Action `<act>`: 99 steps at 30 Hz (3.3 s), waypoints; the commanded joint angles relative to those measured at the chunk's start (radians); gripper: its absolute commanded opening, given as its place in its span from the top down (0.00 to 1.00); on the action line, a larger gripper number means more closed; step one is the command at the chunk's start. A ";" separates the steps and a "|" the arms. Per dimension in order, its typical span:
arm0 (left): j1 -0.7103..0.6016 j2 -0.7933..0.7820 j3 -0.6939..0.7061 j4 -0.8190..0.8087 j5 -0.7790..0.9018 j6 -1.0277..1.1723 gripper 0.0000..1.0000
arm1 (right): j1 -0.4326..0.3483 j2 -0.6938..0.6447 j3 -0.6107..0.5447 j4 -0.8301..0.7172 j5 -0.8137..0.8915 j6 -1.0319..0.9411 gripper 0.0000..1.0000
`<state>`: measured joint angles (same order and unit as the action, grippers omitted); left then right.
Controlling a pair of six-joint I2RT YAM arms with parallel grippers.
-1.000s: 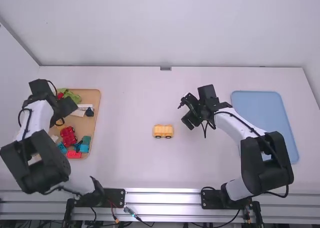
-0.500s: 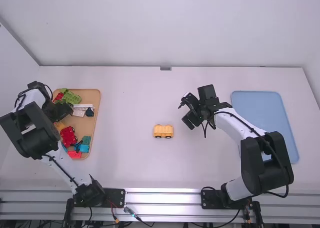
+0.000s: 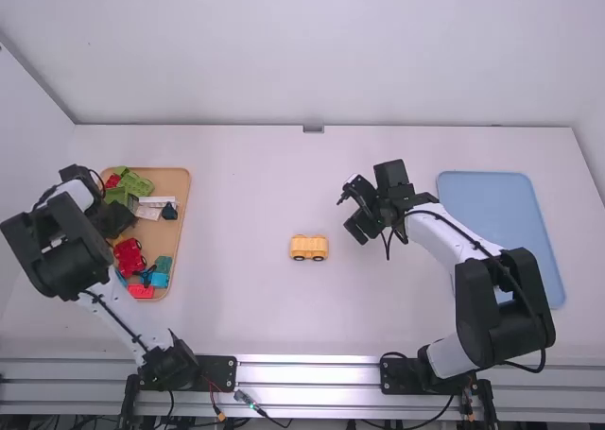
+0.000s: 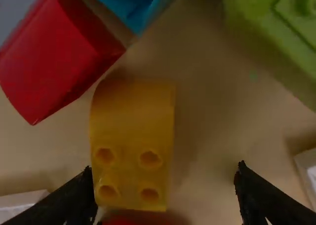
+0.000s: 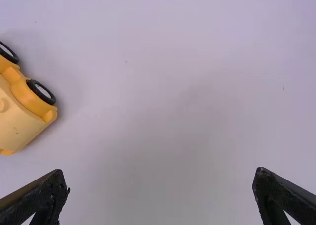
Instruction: Assemble lego blocks to make yellow taxi
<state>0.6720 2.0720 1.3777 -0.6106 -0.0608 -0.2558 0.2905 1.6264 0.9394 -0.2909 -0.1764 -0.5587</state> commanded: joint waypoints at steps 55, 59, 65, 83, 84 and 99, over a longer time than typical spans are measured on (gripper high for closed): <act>-0.847 -0.690 -0.591 0.155 0.316 1.323 0.99 | 0.004 -0.010 0.009 -0.029 -0.005 -0.014 0.01; -0.908 -0.616 -0.581 0.227 0.276 1.297 0.99 | 0.004 -0.010 0.009 -0.040 -0.009 -0.014 0.01; -0.914 -0.457 -0.475 0.174 0.227 1.308 0.99 | 0.004 -0.010 0.009 -0.039 -0.009 -0.013 0.01; -0.908 -0.285 -0.439 0.157 0.252 1.569 0.96 | 0.004 -0.010 0.009 -0.039 -0.009 -0.013 0.01; -0.908 -0.285 -0.449 0.175 0.251 1.569 0.93 | 0.004 -0.010 0.009 -0.039 -0.009 -0.014 0.01; -0.908 -0.285 -0.505 0.239 0.251 1.570 0.01 | 0.004 -0.010 0.009 -0.039 -0.009 -0.014 0.01</act>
<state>-0.2394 1.7721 0.8944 -0.3599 0.1982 1.3060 0.2909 1.6264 0.9394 -0.3264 -0.1802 -0.5770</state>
